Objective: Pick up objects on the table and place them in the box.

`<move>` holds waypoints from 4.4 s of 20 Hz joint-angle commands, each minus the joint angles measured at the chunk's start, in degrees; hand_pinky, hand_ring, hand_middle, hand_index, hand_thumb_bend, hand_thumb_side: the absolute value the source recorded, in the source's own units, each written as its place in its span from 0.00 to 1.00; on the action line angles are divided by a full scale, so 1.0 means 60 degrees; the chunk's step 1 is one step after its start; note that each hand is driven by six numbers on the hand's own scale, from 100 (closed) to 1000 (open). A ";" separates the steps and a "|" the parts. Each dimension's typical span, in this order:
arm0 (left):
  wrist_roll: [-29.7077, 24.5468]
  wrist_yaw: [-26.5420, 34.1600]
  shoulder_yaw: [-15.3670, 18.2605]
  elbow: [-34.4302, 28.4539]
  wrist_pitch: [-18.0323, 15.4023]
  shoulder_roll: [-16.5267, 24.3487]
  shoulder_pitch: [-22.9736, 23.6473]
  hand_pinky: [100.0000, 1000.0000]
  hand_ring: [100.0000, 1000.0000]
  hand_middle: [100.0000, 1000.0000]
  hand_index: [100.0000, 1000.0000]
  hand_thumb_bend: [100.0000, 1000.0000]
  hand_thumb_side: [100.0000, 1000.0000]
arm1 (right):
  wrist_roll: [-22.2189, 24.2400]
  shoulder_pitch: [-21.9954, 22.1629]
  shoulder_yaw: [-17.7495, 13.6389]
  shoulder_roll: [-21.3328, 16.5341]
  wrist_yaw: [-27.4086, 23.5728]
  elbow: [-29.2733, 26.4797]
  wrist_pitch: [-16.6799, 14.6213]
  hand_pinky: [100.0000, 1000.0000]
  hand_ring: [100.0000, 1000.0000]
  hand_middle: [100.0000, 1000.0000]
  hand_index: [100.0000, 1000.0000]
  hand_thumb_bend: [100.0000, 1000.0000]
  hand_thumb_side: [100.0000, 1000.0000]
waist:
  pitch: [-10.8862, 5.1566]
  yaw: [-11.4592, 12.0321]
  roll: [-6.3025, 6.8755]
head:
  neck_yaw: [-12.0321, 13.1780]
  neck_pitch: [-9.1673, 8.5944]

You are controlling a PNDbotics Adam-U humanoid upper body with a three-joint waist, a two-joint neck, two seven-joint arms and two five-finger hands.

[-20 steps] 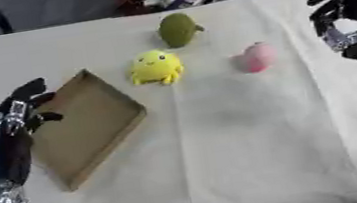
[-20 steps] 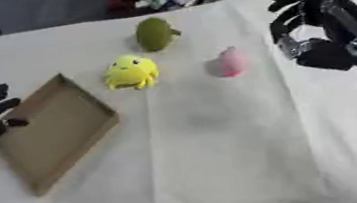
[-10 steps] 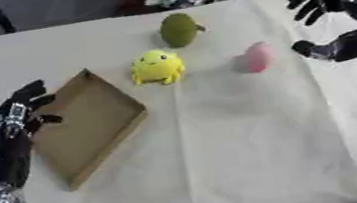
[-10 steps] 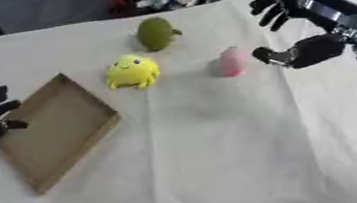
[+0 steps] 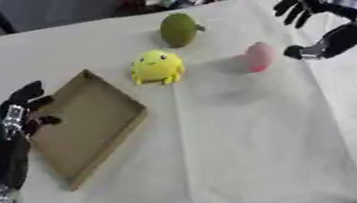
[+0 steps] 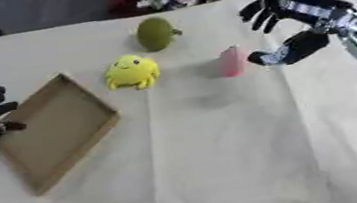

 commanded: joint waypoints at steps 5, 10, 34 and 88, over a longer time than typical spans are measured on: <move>-0.0066 0.0050 -0.0024 -0.0154 -0.0014 0.0040 -0.0120 0.54 0.77 0.82 0.69 0.00 0.68 | -0.0057 -0.0925 -0.0035 0.0390 0.0580 0.1242 -0.0102 0.63 0.71 0.73 0.86 0.32 0.18 | -0.0173 0.0054 0.0038 | -0.0110 0.0048; -0.0079 0.0061 -0.0036 -0.0152 -0.0012 0.0023 -0.0118 0.54 0.77 0.82 0.69 0.00 0.68 | -0.0130 -0.1220 -0.0006 0.0742 0.0962 0.1982 -0.0245 0.63 0.71 0.71 0.84 0.32 0.19 | -0.0167 0.0089 0.0050 | -0.0150 0.0048; -0.0113 0.0073 -0.0054 -0.0142 -0.0007 -0.0002 -0.0114 0.54 0.77 0.82 0.69 0.00 0.68 | -0.0182 -0.1185 0.0246 0.1376 0.2340 0.2813 -0.0825 0.63 0.70 0.64 0.79 0.29 0.18 | -0.0173 0.0098 0.0120 | -0.0249 0.0048; -0.0284 0.0127 -0.0228 -0.0155 0.0010 -0.0139 -0.0247 0.54 0.79 0.82 0.69 0.00 0.68 | -0.2720 -0.3155 0.0756 0.2587 0.4298 0.2890 -0.1299 0.51 0.49 0.19 0.29 0.00 0.00 | -0.0115 0.0746 0.0074 | -0.0774 0.0048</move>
